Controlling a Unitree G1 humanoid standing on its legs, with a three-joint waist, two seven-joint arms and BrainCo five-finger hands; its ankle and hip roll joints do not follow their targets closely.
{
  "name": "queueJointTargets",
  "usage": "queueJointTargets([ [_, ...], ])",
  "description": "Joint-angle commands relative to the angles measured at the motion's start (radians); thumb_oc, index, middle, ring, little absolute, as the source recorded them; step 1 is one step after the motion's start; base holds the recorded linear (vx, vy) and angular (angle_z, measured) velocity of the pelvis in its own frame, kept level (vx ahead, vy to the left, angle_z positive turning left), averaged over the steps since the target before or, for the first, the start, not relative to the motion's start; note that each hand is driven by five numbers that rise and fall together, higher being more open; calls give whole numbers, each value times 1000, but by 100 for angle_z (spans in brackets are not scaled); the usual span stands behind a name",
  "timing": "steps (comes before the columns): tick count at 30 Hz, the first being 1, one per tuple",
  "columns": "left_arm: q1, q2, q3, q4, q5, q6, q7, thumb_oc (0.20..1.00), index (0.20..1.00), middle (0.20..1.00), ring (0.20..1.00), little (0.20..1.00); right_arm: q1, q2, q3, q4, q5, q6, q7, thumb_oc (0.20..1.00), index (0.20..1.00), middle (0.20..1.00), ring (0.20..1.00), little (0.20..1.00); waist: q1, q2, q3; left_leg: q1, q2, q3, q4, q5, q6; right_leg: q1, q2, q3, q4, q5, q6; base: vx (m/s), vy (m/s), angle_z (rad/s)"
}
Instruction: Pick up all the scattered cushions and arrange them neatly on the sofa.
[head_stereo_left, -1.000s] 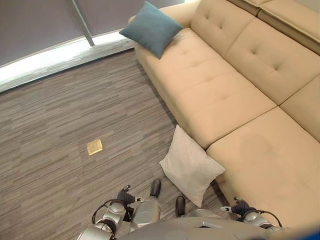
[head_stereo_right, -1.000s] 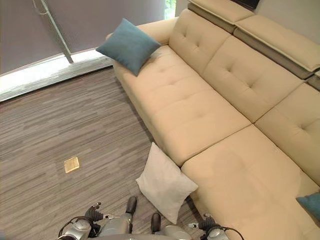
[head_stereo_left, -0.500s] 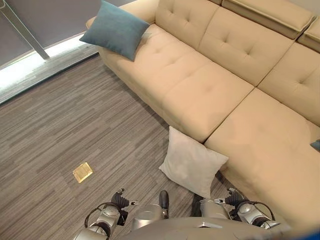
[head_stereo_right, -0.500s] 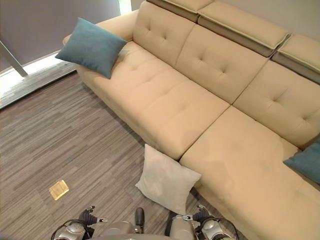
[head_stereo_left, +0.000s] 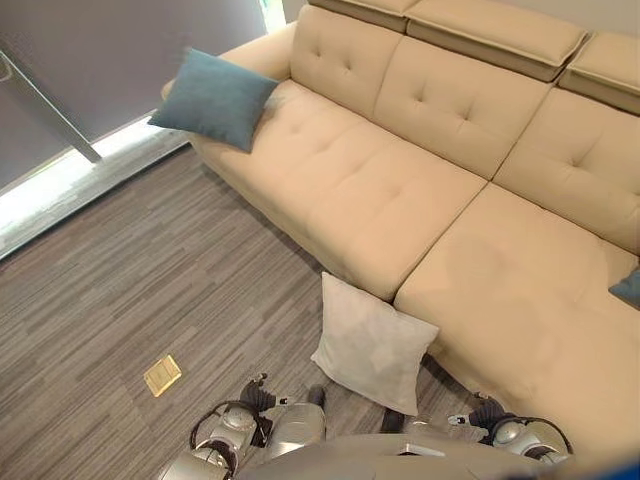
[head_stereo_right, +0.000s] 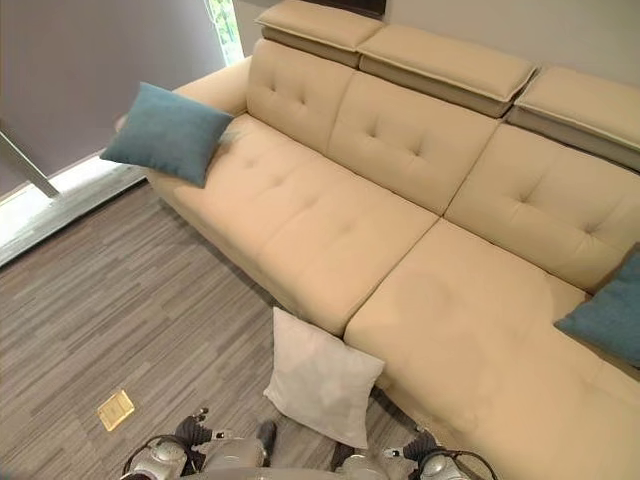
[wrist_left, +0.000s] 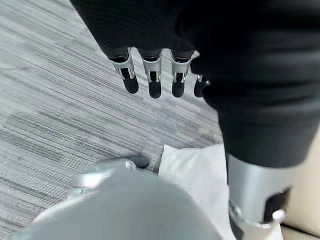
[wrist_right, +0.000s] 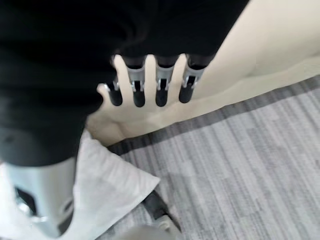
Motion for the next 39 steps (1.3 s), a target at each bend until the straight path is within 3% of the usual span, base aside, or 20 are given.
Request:
queueJointTargets([
  [1,-12,-19,-30,34,14,1,4,1000,1000,1000,1000,1000,-22,13,-4,16,-17,5,-14,1000,1000,1000,1000,1000,1,-17,5,42,-67,34,10,-95,31,-20,-51,69,26,-8,121,62,229,-26],
  [10,-8,13,-6,45,30,-3,11,1000,1000,1000,1000,1000,-44,38,21,0,-55,19,-16,1000,1000,1000,1000,1000,22,-28,28,64,-120,93,8,-128,93,-96,-132,114,71,58,186,-12,207,-33],
  [12,-10,22,-2,47,29,-2,13,1000,1000,1000,1000,1000,-51,41,25,-3,-58,21,-17,1000,1000,1000,1000,1000,23,-29,34,62,-122,99,1,-123,100,-115,-137,113,81,68,190,-55,91,-29],
  [14,-16,41,8,46,27,-4,13,1000,1000,1000,1000,1000,-62,45,37,-9,-58,16,-18,1000,1000,1000,1000,1000,31,-30,44,50,-118,114,-11,-113,107,-121,-129,71,108,50,184,-92,72,-34],
  [17,-13,43,12,50,37,-3,11,1000,1000,1000,1000,1000,-61,46,39,-3,-60,15,-19,1000,1000,1000,1000,1000,38,-36,32,57,-121,121,-30,-109,106,-101,-130,31,72,50,180,0,-4,-44],
  [30,-17,8,-20,37,37,-6,8,1000,1000,1000,1000,1000,-47,30,32,7,-48,14,-45,1000,1000,1000,1000,1000,31,-19,7,114,-95,100,-125,-78,79,-17,-96,28,-68,59,174,42,-48,3],
  [39,-1,-4,-13,51,32,-1,8,1000,1000,1000,1000,1000,-34,34,25,16,-47,14,-41,1000,1000,1000,1000,1000,24,-12,0,126,-96,78,-134,-73,68,8,-93,26,-68,49,176,14,-1,5],
])
